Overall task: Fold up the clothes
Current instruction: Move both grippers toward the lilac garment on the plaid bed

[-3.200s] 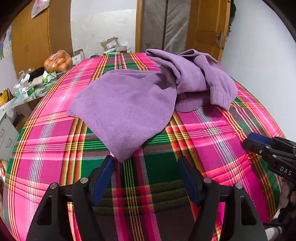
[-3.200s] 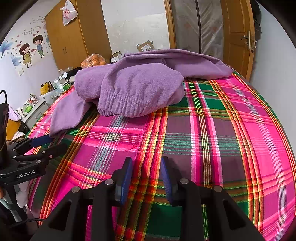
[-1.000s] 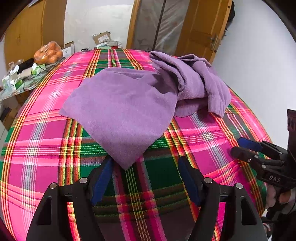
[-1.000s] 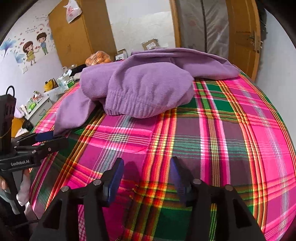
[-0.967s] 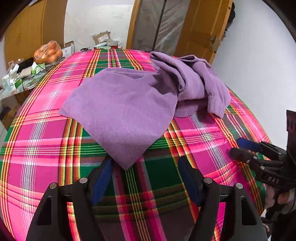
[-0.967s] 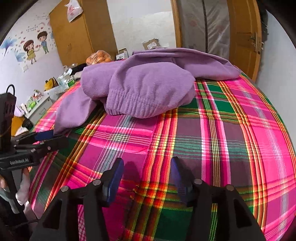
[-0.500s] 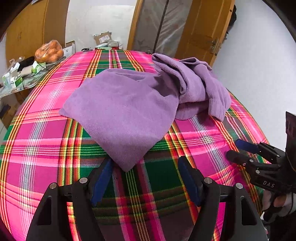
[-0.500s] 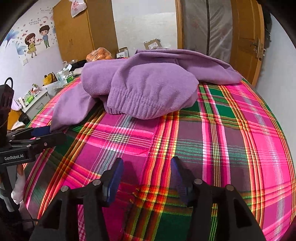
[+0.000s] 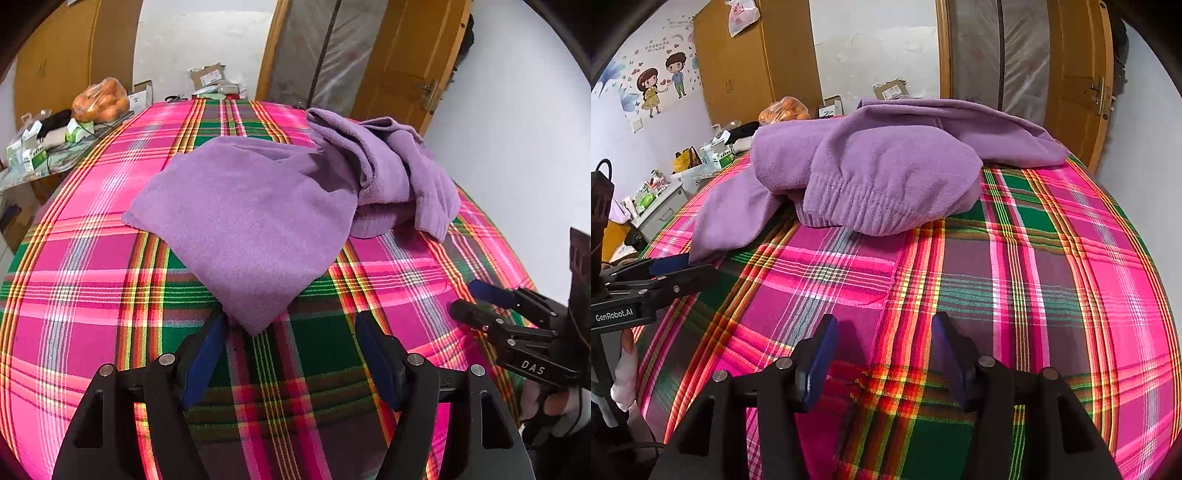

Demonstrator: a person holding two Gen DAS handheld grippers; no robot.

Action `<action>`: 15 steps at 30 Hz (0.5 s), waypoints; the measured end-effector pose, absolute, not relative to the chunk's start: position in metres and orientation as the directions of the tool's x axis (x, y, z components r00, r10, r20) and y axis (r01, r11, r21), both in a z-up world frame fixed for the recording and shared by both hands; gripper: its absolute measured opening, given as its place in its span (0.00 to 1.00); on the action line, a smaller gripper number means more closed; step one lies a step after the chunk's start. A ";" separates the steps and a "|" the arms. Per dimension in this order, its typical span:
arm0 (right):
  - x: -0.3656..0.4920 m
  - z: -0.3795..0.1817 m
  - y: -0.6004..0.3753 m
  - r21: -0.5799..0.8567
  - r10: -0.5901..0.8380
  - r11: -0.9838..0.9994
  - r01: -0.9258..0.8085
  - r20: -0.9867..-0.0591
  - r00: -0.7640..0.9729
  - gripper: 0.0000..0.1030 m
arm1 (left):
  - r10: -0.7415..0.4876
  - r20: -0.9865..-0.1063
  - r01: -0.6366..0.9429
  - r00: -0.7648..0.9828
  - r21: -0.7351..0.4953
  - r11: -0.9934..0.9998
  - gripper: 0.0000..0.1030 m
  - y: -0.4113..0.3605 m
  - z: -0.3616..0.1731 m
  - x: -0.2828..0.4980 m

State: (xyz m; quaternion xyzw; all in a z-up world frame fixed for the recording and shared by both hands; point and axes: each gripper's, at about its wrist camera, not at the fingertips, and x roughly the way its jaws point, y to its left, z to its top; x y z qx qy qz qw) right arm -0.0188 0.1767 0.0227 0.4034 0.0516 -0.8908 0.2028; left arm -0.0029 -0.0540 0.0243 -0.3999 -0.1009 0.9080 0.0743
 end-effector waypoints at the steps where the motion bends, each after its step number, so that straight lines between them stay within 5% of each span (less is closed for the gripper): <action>1: -0.020 0.023 0.178 0.078 -0.324 -0.912 0.404 -0.739 -0.590 0.53 | 0.220 -0.708 -0.047 -0.671 -0.255 -0.966 0.71 -0.058 0.024 -0.003; 15: -0.036 0.029 0.155 0.029 -0.289 -0.910 0.413 -0.759 -0.583 0.52 | 0.139 -0.731 0.001 -0.668 -0.187 -0.982 0.70 -0.081 0.021 -0.022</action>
